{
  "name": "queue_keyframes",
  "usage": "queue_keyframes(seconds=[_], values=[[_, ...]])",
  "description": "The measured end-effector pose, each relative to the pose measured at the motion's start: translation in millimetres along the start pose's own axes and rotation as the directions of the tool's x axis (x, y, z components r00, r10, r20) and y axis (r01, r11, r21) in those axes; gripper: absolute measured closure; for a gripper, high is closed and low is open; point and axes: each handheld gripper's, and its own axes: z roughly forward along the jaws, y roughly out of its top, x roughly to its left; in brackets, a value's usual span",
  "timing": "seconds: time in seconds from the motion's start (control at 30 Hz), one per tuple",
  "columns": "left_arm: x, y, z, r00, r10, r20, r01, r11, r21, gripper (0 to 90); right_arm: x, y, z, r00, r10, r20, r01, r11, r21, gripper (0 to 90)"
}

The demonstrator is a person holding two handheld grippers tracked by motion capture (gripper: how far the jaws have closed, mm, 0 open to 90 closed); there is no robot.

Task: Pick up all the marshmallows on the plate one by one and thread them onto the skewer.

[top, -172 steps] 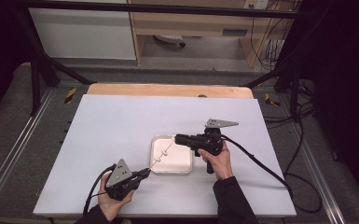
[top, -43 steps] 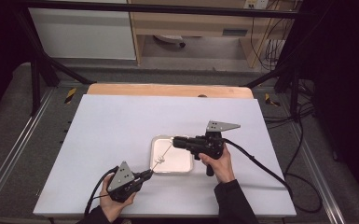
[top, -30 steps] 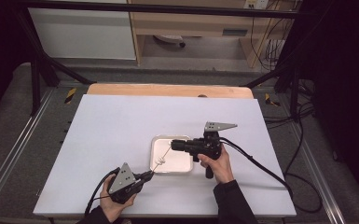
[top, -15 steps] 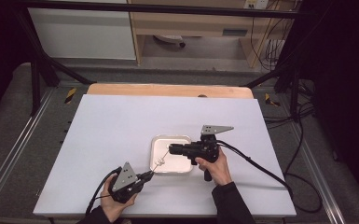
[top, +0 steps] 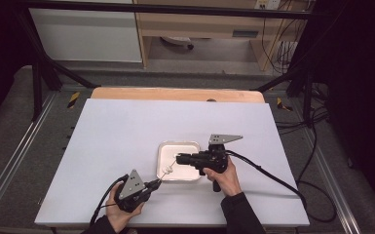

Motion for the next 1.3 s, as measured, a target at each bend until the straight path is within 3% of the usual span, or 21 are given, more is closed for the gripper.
queue_keyframes(seconds=[0.5,1.3], values=[[-0.6,-0.9,2.7,1.0,0.004,0.004,-0.004,0.9999,0.014,89.1,0.5,-4.1,3.0,0.9998,0.001,-0.02,-0.001,1.0,0.012,84.2],[-0.6,-2.2,5.7,1.0,0.004,0.009,-0.004,0.9992,0.041,89.1,-1.4,-10.8,8.5,1.0,-0.004,-0.008,0.005,0.999,0.045,84.2]])
